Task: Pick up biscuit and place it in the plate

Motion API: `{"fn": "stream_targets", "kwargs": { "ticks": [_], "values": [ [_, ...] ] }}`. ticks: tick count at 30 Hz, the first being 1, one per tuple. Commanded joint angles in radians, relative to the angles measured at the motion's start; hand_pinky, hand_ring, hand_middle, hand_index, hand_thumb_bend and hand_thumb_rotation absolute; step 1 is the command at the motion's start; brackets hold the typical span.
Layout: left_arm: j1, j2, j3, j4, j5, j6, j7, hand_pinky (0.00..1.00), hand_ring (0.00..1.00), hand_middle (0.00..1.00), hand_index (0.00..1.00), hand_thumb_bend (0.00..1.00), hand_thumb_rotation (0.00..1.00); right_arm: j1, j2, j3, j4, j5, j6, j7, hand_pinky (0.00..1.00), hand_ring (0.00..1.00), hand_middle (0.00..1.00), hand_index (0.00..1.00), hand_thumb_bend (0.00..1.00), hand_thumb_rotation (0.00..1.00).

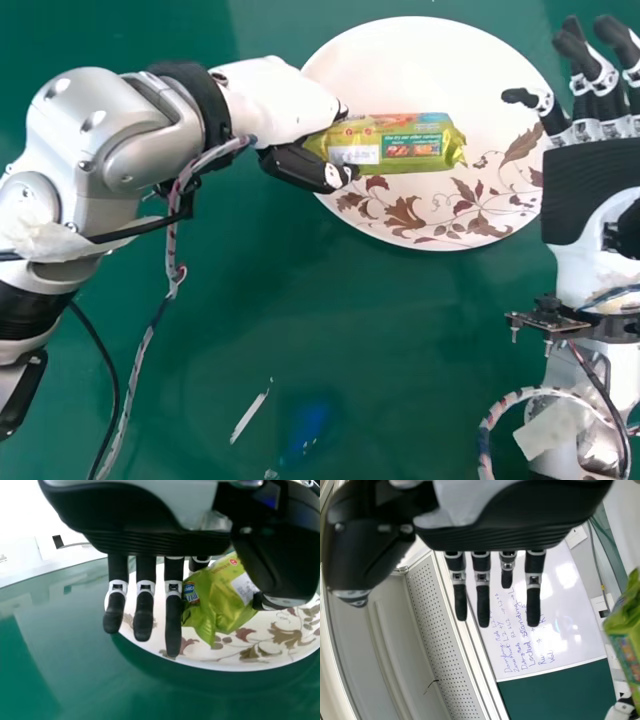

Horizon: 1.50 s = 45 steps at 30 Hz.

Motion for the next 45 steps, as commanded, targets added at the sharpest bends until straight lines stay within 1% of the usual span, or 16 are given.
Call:
{"fn": "stream_targets", "kwargs": {
  "ticks": [1,3,7,17,21,30,34,35,36,37,38,39,42,43,44,45],
  "values": [
    [-0.002,-0.015,-0.019,0.018,0.014,-0.011,0.012,0.21,0.20,0.41,0.51,0.52,0.00,0.012,0.000,-0.007,0.010,0.000,-0.017,0.005,0.46,0.61,0.67,0.76,0.90,0.49],
    [-0.006,-0.024,-0.025,0.032,0.022,-0.016,0.005,0.21,0.20,0.41,0.51,0.52,0.00,0.013,0.000,-0.006,0.010,0.002,-0.018,0.006,0.44,0.60,0.67,0.77,0.90,0.50],
    [-0.015,-0.035,-0.035,0.056,0.031,-0.030,-0.002,0.21,0.20,0.41,0.51,0.52,0.00,0.014,-0.003,-0.003,0.011,0.009,-0.016,0.013,0.48,0.64,0.69,0.78,0.90,0.51],
    [-0.008,-0.051,-0.061,0.120,0.063,-0.098,0.038,0.21,0.20,0.41,0.51,0.52,0.00,0.013,-0.007,-0.007,0.018,0.013,-0.016,0.028,0.48,0.64,0.70,0.79,0.87,0.52],
    [-0.022,-0.049,-0.088,0.148,0.086,-0.125,0.015,0.21,0.20,0.41,0.51,0.52,0.00,0.015,-0.006,-0.006,0.013,0.009,-0.014,0.022,0.51,0.67,0.74,0.81,0.89,0.54],
    [-0.070,-0.047,-0.158,0.219,0.118,-0.184,-0.053,0.22,0.21,0.41,0.51,0.52,0.00,0.017,-0.001,-0.004,0.010,0.023,-0.008,0.022,0.48,0.67,0.77,0.83,0.93,0.58],
    [-0.087,-0.045,-0.177,0.243,0.113,-0.206,-0.067,0.22,0.25,0.41,0.52,0.52,0.01,-0.001,-0.017,-0.008,0.045,0.083,-0.015,0.093,0.47,0.66,0.77,0.83,0.97,0.58],
    [-0.087,-0.043,-0.175,0.241,0.108,-0.209,-0.066,0.22,0.27,0.38,0.50,0.51,0.10,-0.005,-0.022,-0.012,0.056,0.081,-0.020,0.104,0.48,0.66,0.77,0.83,0.98,0.58],
    [-0.088,-0.040,-0.174,0.238,0.104,-0.210,-0.069,0.23,0.29,0.40,0.53,0.75,0.27,-0.006,-0.027,-0.016,0.065,0.085,-0.022,0.117,0.48,0.67,0.77,0.82,0.99,0.59],
    [-0.086,-0.038,-0.168,0.234,0.097,-0.210,-0.064,0.25,0.32,0.43,0.56,0.87,0.38,-0.003,-0.027,-0.018,0.063,0.083,-0.017,0.115,0.48,0.68,0.78,0.83,1.00,0.59],
    [-0.083,-0.037,-0.161,0.230,0.090,-0.209,-0.060,0.26,0.36,0.47,0.59,0.94,0.45,0.002,-0.027,-0.018,0.059,0.088,-0.009,0.114,0.48,0.69,0.77,0.82,1.00,0.59],
    [-0.081,-0.035,-0.154,0.228,0.081,-0.209,-0.057,0.28,0.39,0.51,0.62,0.97,0.50,0.006,-0.030,-0.017,0.054,0.087,-0.003,0.116,0.49,0.69,0.77,0.82,1.00,0.59],
    [-0.078,-0.032,-0.137,0.219,0.051,-0.204,-0.059,0.33,0.47,0.66,0.69,1.00,0.64,0.021,-0.045,-0.009,0.033,0.071,0.015,0.116,0.61,0.82,0.86,0.84,1.00,0.58],
    [-0.078,-0.030,-0.132,0.216,0.042,-0.203,-0.061,0.36,0.54,0.74,0.71,1.00,0.68,0.026,-0.047,-0.007,0.025,0.061,0.018,0.111,0.65,0.86,0.89,0.85,1.00,0.57],
    [-0.077,-0.030,-0.128,0.214,0.035,-0.202,-0.063,0.38,0.57,0.77,0.73,1.00,0.69,0.030,-0.050,-0.005,0.018,0.054,0.020,0.108,0.66,0.87,0.90,0.85,1.00,0.57],
    [-0.076,-0.031,-0.125,0.210,0.029,-0.195,-0.069,0.41,0.64,0.84,0.76,1.00,0.70,0.034,-0.050,-0.003,0.012,0.049,0.022,0.105,0.69,0.89,0.92,0.86,1.00,0.57]
  ]
}}
